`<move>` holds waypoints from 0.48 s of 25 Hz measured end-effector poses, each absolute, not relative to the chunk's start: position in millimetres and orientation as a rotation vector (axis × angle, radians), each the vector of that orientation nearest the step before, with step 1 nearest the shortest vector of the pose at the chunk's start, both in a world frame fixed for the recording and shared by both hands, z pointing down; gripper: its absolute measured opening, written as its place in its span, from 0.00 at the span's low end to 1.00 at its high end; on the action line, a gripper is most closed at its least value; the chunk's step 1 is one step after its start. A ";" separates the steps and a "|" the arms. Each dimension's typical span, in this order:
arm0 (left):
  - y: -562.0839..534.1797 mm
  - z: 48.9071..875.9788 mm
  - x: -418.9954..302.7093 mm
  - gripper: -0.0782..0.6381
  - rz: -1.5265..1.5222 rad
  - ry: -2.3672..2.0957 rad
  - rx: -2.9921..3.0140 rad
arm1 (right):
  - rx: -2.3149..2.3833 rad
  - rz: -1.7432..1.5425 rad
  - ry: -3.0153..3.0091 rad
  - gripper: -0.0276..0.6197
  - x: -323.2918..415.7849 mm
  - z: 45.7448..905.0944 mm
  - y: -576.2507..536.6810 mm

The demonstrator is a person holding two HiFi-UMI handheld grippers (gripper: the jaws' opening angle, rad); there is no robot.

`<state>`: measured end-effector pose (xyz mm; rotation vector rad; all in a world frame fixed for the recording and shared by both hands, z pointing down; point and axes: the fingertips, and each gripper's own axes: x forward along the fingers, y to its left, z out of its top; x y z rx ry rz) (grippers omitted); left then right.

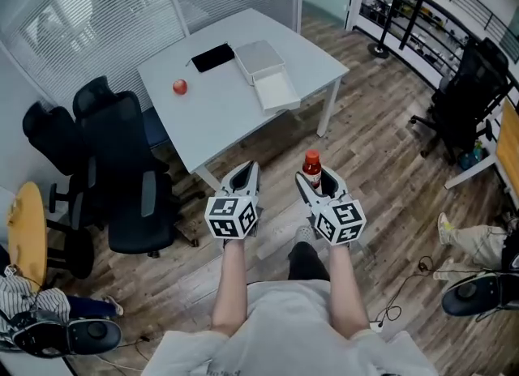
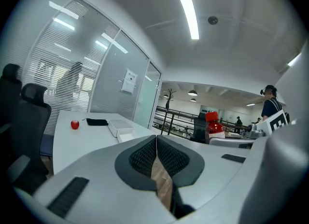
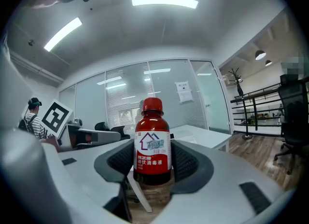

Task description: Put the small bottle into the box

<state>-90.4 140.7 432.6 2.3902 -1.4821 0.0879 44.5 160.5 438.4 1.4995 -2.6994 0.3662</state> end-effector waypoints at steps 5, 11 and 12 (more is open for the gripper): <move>77.0 429.1 -92.0 0.15 0.083 -1.544 2.357 | 1.410 0.363 -2.732 0.39 44.3 437.8 89.2; 15.8 437.2 -70.8 0.15 0.044 -1.545 2.280 | 1.421 0.403 -2.753 0.39 75.4 438.7 28.9; 7.7 437.8 -64.5 0.15 0.038 -1.537 2.273 | 1.426 0.414 -2.758 0.39 81.7 438.4 20.2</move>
